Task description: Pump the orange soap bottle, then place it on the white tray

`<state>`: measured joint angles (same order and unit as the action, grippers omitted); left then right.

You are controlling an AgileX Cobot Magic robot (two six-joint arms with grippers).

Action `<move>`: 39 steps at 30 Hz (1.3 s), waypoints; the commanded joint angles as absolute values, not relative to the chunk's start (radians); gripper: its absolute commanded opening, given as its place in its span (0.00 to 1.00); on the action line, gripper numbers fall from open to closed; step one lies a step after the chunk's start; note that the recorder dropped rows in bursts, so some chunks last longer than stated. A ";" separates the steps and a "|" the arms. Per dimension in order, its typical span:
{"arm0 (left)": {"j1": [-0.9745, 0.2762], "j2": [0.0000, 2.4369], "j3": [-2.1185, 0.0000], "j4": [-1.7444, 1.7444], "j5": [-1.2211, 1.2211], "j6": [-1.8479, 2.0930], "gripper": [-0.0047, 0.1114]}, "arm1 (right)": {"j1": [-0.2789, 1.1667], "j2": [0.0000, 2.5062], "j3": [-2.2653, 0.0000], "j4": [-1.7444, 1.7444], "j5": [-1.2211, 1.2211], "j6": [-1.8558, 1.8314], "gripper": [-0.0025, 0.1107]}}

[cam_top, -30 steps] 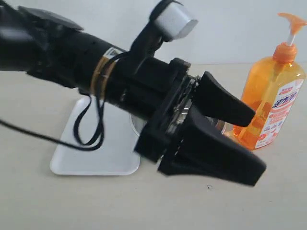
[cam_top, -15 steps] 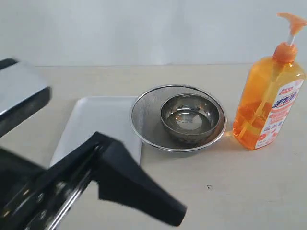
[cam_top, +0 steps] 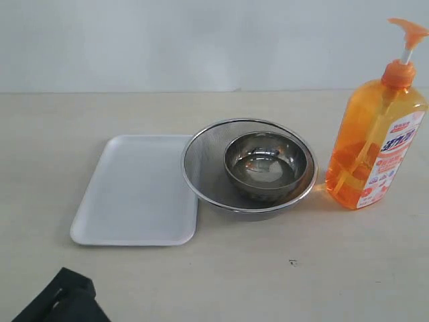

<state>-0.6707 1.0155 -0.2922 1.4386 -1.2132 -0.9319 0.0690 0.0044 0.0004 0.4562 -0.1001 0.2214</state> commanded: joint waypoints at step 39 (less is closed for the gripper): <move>-0.676 1.008 -0.232 1.276 -1.221 -0.866 0.85 | 0.069 0.000 -0.062 0.356 0.049 0.260 0.02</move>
